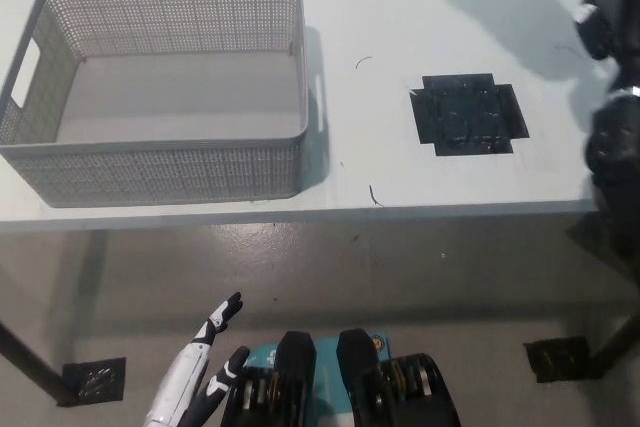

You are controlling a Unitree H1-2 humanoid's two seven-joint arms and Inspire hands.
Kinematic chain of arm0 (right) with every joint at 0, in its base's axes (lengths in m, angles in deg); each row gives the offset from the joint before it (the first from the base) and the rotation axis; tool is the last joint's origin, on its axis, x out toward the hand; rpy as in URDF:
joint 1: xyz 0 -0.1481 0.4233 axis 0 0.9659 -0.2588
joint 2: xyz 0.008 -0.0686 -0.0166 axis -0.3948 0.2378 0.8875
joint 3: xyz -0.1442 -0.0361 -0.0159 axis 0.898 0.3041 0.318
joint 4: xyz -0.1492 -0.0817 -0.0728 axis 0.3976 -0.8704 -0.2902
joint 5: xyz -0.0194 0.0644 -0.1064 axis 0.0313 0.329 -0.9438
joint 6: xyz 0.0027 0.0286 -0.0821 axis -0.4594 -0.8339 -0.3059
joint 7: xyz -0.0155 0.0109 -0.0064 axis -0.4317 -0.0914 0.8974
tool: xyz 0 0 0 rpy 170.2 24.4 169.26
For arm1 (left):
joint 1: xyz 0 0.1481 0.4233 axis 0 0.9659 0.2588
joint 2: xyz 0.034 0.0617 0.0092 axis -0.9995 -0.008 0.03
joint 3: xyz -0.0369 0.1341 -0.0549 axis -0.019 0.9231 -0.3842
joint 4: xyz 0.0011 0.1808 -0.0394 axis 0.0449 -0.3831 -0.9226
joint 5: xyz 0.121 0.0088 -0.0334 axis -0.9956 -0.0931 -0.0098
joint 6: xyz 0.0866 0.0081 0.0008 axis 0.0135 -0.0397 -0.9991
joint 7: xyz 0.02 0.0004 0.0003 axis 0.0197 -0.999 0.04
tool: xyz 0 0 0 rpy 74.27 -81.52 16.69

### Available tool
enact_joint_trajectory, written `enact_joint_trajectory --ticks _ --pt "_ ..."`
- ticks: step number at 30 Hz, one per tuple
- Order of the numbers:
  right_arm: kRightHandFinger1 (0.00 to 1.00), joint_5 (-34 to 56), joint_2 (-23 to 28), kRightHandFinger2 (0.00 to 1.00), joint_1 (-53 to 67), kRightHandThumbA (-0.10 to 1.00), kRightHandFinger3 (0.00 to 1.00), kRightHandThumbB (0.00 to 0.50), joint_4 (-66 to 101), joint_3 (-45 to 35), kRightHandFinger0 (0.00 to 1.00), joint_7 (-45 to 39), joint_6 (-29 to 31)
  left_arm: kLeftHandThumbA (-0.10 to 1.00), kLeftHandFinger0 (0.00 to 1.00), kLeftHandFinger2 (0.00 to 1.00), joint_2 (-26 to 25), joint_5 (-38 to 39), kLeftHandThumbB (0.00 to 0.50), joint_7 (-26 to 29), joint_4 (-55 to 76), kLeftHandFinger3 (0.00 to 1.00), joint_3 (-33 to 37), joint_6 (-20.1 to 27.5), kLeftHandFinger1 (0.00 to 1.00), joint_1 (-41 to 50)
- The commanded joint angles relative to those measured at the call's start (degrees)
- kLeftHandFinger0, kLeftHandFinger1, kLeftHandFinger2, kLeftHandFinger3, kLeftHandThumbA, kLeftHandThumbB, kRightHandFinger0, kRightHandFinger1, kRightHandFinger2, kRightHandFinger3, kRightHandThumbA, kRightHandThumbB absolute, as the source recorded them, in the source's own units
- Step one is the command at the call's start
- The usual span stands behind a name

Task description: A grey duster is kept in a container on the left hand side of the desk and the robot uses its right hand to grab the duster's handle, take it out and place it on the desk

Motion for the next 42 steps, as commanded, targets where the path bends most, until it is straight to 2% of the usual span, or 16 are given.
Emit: enact_joint_trajectory --ticks 1,4,5,6,7,9,12,16,20,24,27,31,36,40,41,42 --pt "0.22 -0.9 4.4 0.64 -0.8 -0.10 0.71 0.211 2.3 1.6 0.00 1.3 0.8 1.00 1.00 1.00 -0.7 0.6 0.039 1.4 1.9 1.00 -0.8 1.9 1.00 0.2" --pt "0.14 -1.9 6.5 0.53 -0.6 -0.10 0.57 0.243 -0.6 3.7 0.00 3.4 6.4 1.00 1.00 1.00 -0.7 0.5 0.039 1.5 1.9 1.00 -1.0 1.7 1.00 0.3" --pt "0.11 -2.3 7.4 0.44 -0.7 -0.10 0.43 0.271 -1.9 4.8 0.00 3.3 7.0 1.00 1.00 1.00 -0.7 0.2 0.038 1.7 1.8 1.00 -1.0 1.9 1.00 0.3" --pt "0.10 -2.5 7.6 0.43 -0.6 -0.10 0.46 0.278 -1.9 5.4 0.00 2.8 6.7 1.00 1.00 1.00 -0.7 0.2 0.040 1.8 1.7 1.00 -1.1 1.9 1.00 0.4" --pt "0.10 -2.9 7.9 0.45 -0.6 -0.10 0.34 0.255 -1.8 6.2 0.00 2.3 6.6 1.00 1.00 1.00 -0.7 0.3 0.043 1.8 1.5 1.00 -1.1 2.0 1.00 0.4" --pt "0.15 -5.1 8.7 0.60 -0.8 -0.10 0.38 0.203 -1.6 9.4 0.00 2.2 6.5 1.00 1.00 1.00 -0.5 0.2 0.030 2.1 1.3 1.00 -1.3 2.3 1.00 0.3" --pt "0.33 -8.5 9.8 0.81 -1.4 -0.10 0.68 0.181 -2.3 14.4 0.00 2.8 7.4 1.00 1.00 1.00 -0.5 0.0 0.038 2.1 1.7 1.00 -1.3 1.8 1.00 0.5" --pt "0.37 -10.9 10.6 0.77 -1.9 -0.10 0.66 0.238 -2.7 18.9 0.00 4.5 8.8 1.00 1.00 1.00 -0.5 0.0 0.031 2.2 1.8 1.00 -1.2 1.7 1.00 0.4" --pt "0.38 -11.3 10.7 0.75 -2.0 -0.10 0.62 0.222 -3.6 20.7 0.00 5.4 8.7 1.00 1.00 1.00 -0.7 0.0 0.036 2.2 1.9 1.00 -1.1 1.7 1.00 0.4" --pt "0.46 -12.5 11.2 0.85 -2.0 -0.10 0.76 0.202 -3.2 22.7 0.02 1.3 4.4 1.00 1.00 1.00 -0.8 0.0 0.036 2.2 1.8 1.00 -1.2 1.7 1.00 0.1" --pt "0.43 -12.6 11.0 0.82 -2.2 -0.10 0.74 0.224 -3.8 23.2 0.00 2.5 5.4 1.00 1.00 1.00 -0.9 0.2 0.039 2.1 1.8 1.00 -1.3 1.7 1.00 -0.2" --pt "0.49 -12.5 11.0 0.90 -2.3 -0.10 0.83 0.206 -3.6 23.7 0.03 1.0 4.7 1.00 1.00 1.00 -0.7 0.2 0.041 2.2 1.9 1.00 -1.3 1.6 1.00 0.0" --pt "0.45 -13.8 11.3 0.82 -3.2 -0.10 0.76 0.223 -5.8 24.8 0.01 1.8 3.9 1.00 1.00 1.00 -0.8 0.7 0.033 2.1 2.1 1.00 -1.6 1.4 1.00 0.0" --pt "0.39 -15.1 11.3 0.72 -4.3 -0.10 0.62 0.266 -9.8 26.5 0.00 3.3 2.3 1.00 1.00 1.00 -1.0 0.5 0.036 2.0 2.3 1.00 -1.7 1.2 1.00 0.1" --pt "0.38 -14.9 11.2 0.66 -4.5 -0.08 0.65 0.251 -9.7 26.5 0.03 0.6 -0.2 1.00 1.00 1.00 -0.9 0.3 0.040 2.1 2.3 1.00 -1.8 1.2 1.00 0.2" --pt "0.34 -15.0 11.1 0.56 -4.7 -0.07 0.60 0.248 -9.4 26.7 0.02 -1.5 -2.4 1.00 1.00 1.00 -0.8 0.2 0.041 2.2 2.3 1.00 -1.8 1.1 1.00 0.3"
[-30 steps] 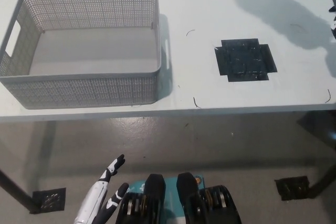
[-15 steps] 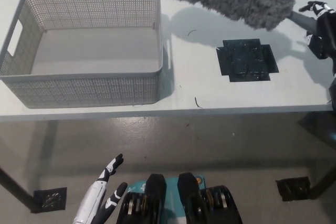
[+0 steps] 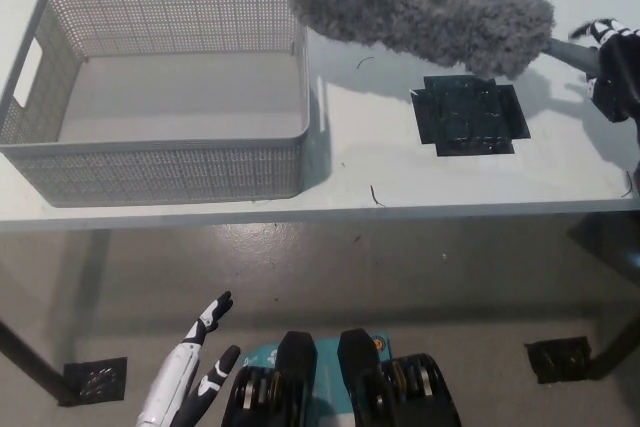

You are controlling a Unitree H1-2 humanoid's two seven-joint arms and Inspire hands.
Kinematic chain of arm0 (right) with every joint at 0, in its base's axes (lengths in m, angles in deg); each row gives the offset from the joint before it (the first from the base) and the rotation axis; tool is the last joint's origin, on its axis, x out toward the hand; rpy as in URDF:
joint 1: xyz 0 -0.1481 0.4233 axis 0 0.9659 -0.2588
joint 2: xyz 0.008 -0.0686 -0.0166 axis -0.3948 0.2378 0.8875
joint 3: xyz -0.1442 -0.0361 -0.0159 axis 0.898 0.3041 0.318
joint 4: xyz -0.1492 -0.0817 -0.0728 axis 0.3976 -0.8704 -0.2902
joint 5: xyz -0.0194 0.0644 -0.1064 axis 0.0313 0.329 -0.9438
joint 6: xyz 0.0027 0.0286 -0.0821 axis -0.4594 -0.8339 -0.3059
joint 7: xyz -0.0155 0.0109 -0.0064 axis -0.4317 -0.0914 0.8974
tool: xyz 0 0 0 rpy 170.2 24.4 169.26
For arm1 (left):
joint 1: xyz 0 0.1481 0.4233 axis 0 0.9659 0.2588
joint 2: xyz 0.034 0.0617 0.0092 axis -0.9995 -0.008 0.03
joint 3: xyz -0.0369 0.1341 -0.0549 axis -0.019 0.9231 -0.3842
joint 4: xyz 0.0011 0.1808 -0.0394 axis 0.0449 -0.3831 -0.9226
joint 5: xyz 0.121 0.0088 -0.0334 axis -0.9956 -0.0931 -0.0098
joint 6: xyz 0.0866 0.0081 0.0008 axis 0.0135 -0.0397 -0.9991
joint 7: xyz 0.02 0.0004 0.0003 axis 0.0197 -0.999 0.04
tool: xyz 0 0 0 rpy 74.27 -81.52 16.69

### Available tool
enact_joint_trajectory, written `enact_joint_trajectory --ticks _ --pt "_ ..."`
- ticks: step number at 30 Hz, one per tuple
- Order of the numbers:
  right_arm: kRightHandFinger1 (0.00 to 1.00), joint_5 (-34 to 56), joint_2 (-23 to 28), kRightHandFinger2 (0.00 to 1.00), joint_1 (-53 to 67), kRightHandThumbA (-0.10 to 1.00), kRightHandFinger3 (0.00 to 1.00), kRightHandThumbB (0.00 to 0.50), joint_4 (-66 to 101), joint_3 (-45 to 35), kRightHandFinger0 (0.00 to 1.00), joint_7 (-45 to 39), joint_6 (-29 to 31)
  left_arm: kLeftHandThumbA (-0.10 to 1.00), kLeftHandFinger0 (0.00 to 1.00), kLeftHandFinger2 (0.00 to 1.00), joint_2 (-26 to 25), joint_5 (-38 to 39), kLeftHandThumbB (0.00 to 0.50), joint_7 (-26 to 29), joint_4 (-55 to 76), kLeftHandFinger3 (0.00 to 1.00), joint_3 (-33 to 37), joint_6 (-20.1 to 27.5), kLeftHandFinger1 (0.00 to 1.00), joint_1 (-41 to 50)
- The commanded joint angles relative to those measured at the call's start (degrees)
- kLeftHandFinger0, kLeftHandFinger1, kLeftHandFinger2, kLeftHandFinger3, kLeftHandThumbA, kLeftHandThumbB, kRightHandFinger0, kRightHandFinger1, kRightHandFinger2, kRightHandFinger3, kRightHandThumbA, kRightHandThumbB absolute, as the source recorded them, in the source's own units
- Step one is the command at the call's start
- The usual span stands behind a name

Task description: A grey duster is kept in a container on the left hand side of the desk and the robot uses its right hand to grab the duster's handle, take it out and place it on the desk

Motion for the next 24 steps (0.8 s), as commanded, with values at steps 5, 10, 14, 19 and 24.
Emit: enact_joint_trajectory --ticks 5,10,14,19,24 --pt "1.00 -5.1 0.3 1.00 -7.7 0.67 1.00 0.280 1.1 3.3 0.70 -14.8 -25.6 1.00 1.00 1.00 -0.4 -0.2 0.039 1.8 1.6 1.00 -1.0 1.4 1.00 0.3" --pt "1.00 -2.5 0.8 1.00 -6.7 0.92 1.00 0.500 9.3 0.4 1.00 -22.0 -33.0 1.00 1.00 1.00 -0.4 0.0 0.031 1.7 1.7 1.00 -1.0 1.4 1.00 0.4" --pt "1.00 6.6 2.5 1.00 -6.0 1.00 1.00 0.500 18.4 -5.2 1.00 -33.6 -31.7 1.00 1.00 1.00 -0.5 0.0 0.028 1.6 1.7 1.00 -0.9 1.5 1.00 0.1" --pt "1.00 25.5 4.6 1.00 -6.7 0.77 1.00 0.489 30.3 -13.5 1.00 -52.4 -34.4 1.00 1.00 1.00 -0.4 -0.4 0.042 2.0 0.9 1.00 -0.9 1.8 1.00 -0.3" --pt "1.00 47.5 7.7 1.00 -6.7 0.95 1.00 0.500 39.1 -21.7 1.00 -70.2 -42.8 1.00 1.00 1.00 -0.3 -0.4 0.040 2.1 0.8 1.00 -0.9 2.1 1.00 -0.1"
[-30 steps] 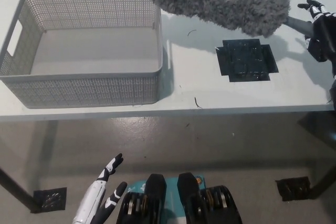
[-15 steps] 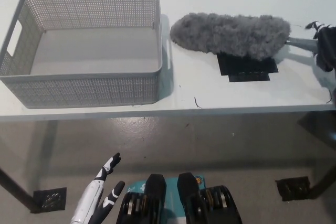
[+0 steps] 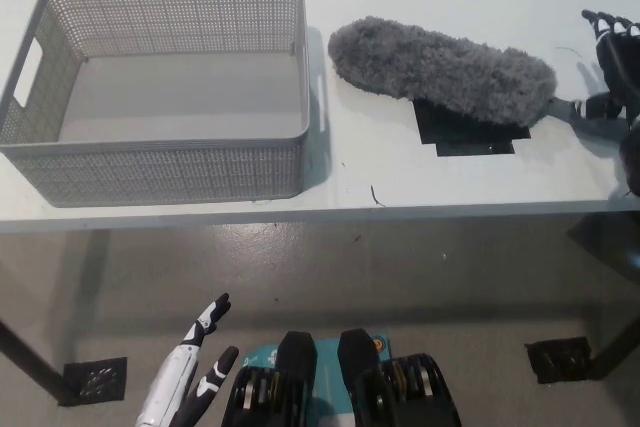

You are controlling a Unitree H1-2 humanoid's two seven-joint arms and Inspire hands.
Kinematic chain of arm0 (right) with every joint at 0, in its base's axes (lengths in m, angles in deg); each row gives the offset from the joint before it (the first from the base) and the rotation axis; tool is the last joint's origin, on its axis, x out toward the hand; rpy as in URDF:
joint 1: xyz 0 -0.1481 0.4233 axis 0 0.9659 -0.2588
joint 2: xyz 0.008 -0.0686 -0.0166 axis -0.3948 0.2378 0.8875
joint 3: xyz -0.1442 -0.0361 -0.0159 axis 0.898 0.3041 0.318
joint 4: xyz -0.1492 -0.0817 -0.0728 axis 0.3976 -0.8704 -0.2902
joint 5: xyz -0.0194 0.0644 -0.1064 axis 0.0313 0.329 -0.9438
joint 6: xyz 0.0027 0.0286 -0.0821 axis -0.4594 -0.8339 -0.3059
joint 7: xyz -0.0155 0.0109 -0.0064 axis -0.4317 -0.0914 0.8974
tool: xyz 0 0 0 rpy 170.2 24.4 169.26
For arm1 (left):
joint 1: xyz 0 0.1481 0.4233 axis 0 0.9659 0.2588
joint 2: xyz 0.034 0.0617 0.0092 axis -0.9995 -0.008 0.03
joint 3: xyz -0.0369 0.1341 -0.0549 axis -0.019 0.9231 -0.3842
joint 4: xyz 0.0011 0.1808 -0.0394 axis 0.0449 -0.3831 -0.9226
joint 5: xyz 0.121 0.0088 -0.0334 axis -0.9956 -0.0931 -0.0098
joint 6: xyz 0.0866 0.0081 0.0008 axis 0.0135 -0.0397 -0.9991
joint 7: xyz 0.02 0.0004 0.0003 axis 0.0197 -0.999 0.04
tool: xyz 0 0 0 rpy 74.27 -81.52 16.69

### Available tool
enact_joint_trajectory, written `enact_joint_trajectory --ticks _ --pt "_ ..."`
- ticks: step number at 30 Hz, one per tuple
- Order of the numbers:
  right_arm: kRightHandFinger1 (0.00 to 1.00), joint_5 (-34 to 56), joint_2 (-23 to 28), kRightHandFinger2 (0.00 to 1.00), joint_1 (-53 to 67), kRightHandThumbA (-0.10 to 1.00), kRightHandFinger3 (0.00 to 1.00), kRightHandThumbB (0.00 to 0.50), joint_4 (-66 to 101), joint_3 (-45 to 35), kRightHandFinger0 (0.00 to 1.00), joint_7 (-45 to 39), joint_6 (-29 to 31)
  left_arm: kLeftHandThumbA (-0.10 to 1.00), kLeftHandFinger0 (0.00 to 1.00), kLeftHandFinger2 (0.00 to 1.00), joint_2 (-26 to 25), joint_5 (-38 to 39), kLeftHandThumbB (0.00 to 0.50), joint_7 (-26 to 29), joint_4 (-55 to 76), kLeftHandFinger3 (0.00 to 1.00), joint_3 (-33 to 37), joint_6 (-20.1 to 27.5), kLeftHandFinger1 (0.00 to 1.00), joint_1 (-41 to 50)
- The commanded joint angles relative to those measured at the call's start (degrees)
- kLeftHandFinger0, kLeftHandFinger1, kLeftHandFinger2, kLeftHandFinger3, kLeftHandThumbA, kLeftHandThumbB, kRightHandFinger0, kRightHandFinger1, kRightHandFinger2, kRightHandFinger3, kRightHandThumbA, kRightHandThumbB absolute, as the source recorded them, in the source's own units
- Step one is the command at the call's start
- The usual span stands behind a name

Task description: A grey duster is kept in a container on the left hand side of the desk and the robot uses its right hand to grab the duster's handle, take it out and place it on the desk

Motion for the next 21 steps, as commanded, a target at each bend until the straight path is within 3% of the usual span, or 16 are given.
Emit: enact_joint_trajectory --ticks 1,3,5,6,7,9,11,12,14,15,16,17,19,21 --pt "1.00 47.7 9.0 1.00 -7.2 0.93 1.00 0.500 24.5 -18.7 1.00 -47.1 -21.5 1.00 1.00 1.00 -0.5 -0.3 0.040 2.1 1.8 1.00 -0.7 2.0 1.00 0.0" --pt "1.00 64.0 9.3 1.00 -6.2 0.70 1.00 0.500 27.9 -23.2 1.00 -46.2 -21.5 1.00 1.00 1.00 -0.7 0.0 0.049 1.6 2.1 1.00 -0.7 1.6 1.00 0.2" --pt "1.00 74.9 8.8 1.00 -5.0 0.70 1.00 0.500 33.2 -26.7 1.00 -42.9 -21.5 1.00 1.00 1.00 -0.8 -0.1 0.046 1.6 2.0 1.00 -0.7 1.7 1.00 0.1" --pt "1.00 80.0 5.5 1.00 -3.7 0.95 1.00 0.500 43.5 -32.8 1.00 -34.4 -21.5 1.00 1.00 1.00 -0.7 -0.1 0.042 1.7 1.8 1.00 -0.6 1.9 1.00 -0.1" --pt "1.00 83.0 3.4 1.00 -3.2 0.96 1.00 0.500 49.6 -36.0 1.00 -28.5 -21.5 1.00 1.00 1.00 -0.7 -0.1 0.041 1.8 1.7 1.00 -0.6 2.0 1.00 -0.1" --pt "1.00 81.0 0.1 1.00 -3.4 1.00 1.00 0.500 62.6 -38.8 1.00 -17.0 -19.7 1.00 1.00 1.00 -0.5 0.0 0.042 1.7 1.9 1.00 -0.7 1.5 1.00 0.0" --pt "1.00 74.4 0.5 1.00 -1.8 1.00 1.00 0.441 75.6 -37.1 1.00 -6.8 -12.5 1.00 1.00 1.00 -0.6 -0.2 0.043 1.9 2.0 1.00 -0.7 1.4 1.00 0.1" --pt "1.00 74.1 0.7 1.00 -1.1 1.00 1.00 0.455 78.8 -36.5 1.00 -4.2 -10.6 1.00 1.00 1.00 -0.6 -0.2 0.045 1.8 1.9 1.00 -0.8 1.4 1.00 0.1" --pt "1.00 73.3 1.2 1.00 3.5 1.00 1.00 0.421 90.1 -33.0 1.00 3.5 -2.1 1.00 1.00 1.00 -0.6 0.1 0.056 1.9 1.4 1.00 -0.7 1.9 1.00 0.1" --pt "1.00 69.6 0.6 1.00 5.7 1.00 1.00 0.484 95.2 -31.4 1.00 6.2 -1.0 1.00 1.00 1.00 -0.6 0.3 0.068 1.9 1.2 1.00 -0.7 2.2 1.00 0.0" --pt "1.00 64.0 -0.7 1.00 8.3 1.00 1.00 0.495 101.0 -28.9 1.00 8.8 -0.6 1.00 1.00 1.00 -0.6 0.4 0.083 1.7 1.1 1.00 -0.6 2.4 1.00 -0.1" --pt "1.00 57.3 -2.0 1.00 12.4 1.00 1.00 0.500 104.1 -25.3 1.00 9.4 3.5 1.00 1.00 1.00 -0.6 0.6 0.087 1.6 1.0 1.00 -0.5 2.6 1.00 0.0" --pt "1.00 51.4 -3.1 1.00 16.4 0.97 1.00 0.500 104.6 -22.5 1.00 8.8 8.7 1.00 1.00 1.00 -0.7 0.7 0.086 1.6 0.9 1.00 -0.4 3.1 1.00 0.0" --pt "1.00 33.2 -13.5 1.00 31.9 0.85 1.00 0.318 104.6 -15.7 1.00 5.3 22.1 1.00 1.00 1.00 -0.9 1.0 0.110 2.2 0.7 1.00 0.5 3.1 1.00 0.2"
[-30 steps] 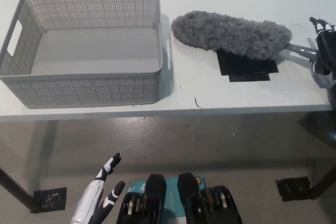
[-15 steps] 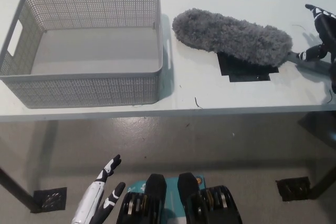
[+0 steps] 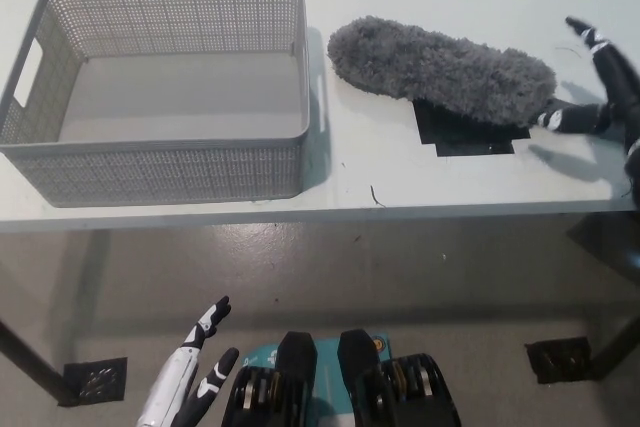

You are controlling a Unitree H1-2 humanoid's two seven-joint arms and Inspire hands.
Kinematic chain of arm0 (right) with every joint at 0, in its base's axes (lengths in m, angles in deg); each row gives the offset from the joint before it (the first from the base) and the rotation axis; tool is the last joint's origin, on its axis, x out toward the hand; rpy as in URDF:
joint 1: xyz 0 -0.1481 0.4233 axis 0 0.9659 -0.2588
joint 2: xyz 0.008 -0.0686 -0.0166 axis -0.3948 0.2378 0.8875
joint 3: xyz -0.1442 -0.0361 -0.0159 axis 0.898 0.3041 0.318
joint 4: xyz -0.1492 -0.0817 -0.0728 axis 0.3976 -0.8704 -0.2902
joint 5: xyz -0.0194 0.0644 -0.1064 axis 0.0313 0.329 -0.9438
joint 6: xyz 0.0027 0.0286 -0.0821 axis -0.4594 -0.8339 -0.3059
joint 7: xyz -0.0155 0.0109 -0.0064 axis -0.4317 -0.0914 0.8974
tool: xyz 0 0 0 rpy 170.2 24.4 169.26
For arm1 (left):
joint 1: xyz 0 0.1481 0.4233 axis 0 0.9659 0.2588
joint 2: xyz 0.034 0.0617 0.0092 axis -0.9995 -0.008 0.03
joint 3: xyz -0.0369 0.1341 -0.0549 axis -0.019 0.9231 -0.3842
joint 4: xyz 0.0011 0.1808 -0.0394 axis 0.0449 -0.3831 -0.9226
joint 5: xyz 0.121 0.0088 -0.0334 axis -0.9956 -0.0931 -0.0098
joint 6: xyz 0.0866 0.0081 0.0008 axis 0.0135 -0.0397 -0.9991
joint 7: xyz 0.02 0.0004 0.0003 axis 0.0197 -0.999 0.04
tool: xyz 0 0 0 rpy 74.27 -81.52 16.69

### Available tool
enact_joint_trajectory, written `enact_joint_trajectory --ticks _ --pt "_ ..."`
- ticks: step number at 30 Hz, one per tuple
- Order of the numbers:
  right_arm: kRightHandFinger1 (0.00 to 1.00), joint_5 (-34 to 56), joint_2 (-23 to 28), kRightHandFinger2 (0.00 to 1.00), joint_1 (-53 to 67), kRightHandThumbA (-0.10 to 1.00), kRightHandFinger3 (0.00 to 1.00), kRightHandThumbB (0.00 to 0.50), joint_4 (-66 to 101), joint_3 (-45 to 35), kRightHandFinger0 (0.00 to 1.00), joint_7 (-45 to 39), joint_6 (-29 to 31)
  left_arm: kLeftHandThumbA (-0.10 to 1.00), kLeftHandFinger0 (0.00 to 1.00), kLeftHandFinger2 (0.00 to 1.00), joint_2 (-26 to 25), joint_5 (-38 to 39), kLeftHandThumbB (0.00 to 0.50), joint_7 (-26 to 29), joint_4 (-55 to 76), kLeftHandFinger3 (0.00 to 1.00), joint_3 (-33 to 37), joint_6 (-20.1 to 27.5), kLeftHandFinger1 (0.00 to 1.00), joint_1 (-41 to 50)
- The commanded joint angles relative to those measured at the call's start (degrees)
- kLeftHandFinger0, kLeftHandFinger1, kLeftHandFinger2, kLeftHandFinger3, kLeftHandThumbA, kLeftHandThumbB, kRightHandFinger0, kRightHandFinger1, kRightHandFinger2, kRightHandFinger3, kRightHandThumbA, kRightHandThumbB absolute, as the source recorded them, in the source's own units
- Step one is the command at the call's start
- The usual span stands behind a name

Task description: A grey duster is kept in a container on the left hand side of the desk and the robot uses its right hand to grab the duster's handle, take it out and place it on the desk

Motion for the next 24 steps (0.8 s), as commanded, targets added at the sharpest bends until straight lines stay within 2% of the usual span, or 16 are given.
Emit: enact_joint_trajectory --ticks 1,2,3,6,7,8,10,11,12,14,15,16,19,20,22,24 --pt "1.00 4.3 -15.1 1.00 25.3 0.85 1.00 0.177 79.4 -3.4 1.00 12.3 33.8 1.00 1.00 1.00 -0.9 1.4 0.108 2.0 1.3 1.00 0.6 3.3 1.00 0.1" --pt "1.00 -1.7 -16.5 1.00 28.8 0.94 1.00 0.181 79.4 -2.9 1.00 13.7 35.7 1.00 1.00 1.00 -0.9 1.5 0.109 2.0 1.2 1.00 0.7 3.3 1.00 0.1" --pt "1.00 -9.1 -18.0 1.00 33.0 0.69 1.00 0.175 79.4 -1.4 1.00 17.1 36.4 1.00 1.00 1.00 -0.9 1.5 0.110 2.1 0.9 1.00 0.7 3.3 1.00 0.2" --pt "1.00 -9.3 -18.5 1.00 40.7 1.00 1.00 0.055 79.4 5.8 1.00 19.9 36.4 1.00 1.00 1.00 -0.8 2.2 0.109 1.6 1.0 1.00 0.7 3.3 1.00 0.5" --pt "1.00 -8.2 -19.1 1.00 43.1 1.00 1.00 0.169 79.4 7.1 1.00 19.6 36.4 1.00 1.00 1.00 -0.8 2.5 0.110 1.5 1.0 1.00 0.8 3.3 1.00 0.5" --pt "1.00 -7.7 -19.6 1.00 45.2 1.00 1.00 0.202 79.4 7.8 1.00 19.1 36.4 1.00 1.00 1.00 -0.8 2.5 0.110 1.5 1.0 1.00 0.8 3.3 1.00 0.5" --pt "1.00 -10.0 -22.5 1.00 54.6 1.00 1.00 0.114 79.4 13.7 1.00 20.0 36.4 1.00 1.00 1.00 -0.7 1.7 0.115 2.0 0.9 1.00 1.1 3.3 1.00 0.6" --pt "1.00 -8.4 -22.9 1.00 54.7 0.88 1.00 0.076 79.4 14.7 1.00 19.7 36.4 1.00 1.00 1.00 -0.8 1.6 0.109 2.2 0.9 1.00 1.2 3.3 1.00 0.6" --pt "1.00 -5.5 -23.3 1.00 54.5 0.84 1.00 0.150 79.4 15.7 1.00 18.6 36.4 1.00 1.00 1.00 -0.7 1.6 0.106 2.3 0.7 1.00 1.4 3.3 1.00 0.5" --pt "1.00 -5.0 -23.5 1.00 53.7 0.80 1.00 0.180 79.4 16.1 1.00 18.4 36.4 1.00 1.00 1.00 -0.7 1.9 0.101 2.5 0.2 1.00 1.7 3.3 1.00 0.3" --pt "1.00 -5.0 -24.2 1.00 55.0 0.90 1.00 0.205 79.4 16.3 1.00 18.2 36.4 1.00 1.00 1.00 -0.6 2.0 0.100 2.6 0.0 1.00 1.8 3.3 1.00 0.2" --pt "1.00 -7.3 -24.2 1.00 57.7 1.00 1.00 0.194 79.4 16.2 1.00 18.3 36.4 1.00 1.00 1.00 -0.6 2.0 0.101 2.6 0.0 1.00 1.8 3.3 1.00 0.2" --pt "1.00 -11.9 -25.2 1.00 59.4 0.93 1.00 0.190 79.4 16.5 1.00 19.2 36.4 1.00 1.00 1.00 -0.6 1.9 0.106 3.1 -0.3 1.00 2.2 3.3 1.00 0.4" --pt "1.00 -10.4 -25.7 1.00 58.9 0.76 1.00 0.098 79.4 16.1 1.00 17.8 36.4 1.00 1.00 1.00 -0.6 1.8 0.103 3.0 -0.2 1.00 2.2 3.3 1.00 0.4" --pt "1.00 2.5 -25.1 1.00 52.6 0.87 1.00 0.264 79.0 15.9 1.00 9.8 33.5 1.00 1.00 1.00 -0.6 1.8 0.097 2.9 0.0 1.00 2.1 3.3 1.00 0.5" --pt "1.00 1.4 -22.2 1.00 53.0 1.00 1.00 0.419 74.8 16.0 1.00 9.2 35.5 1.00 1.00 1.00 -0.6 2.1 0.099 2.5 0.0 1.00 2.1 3.3 1.00 0.5"
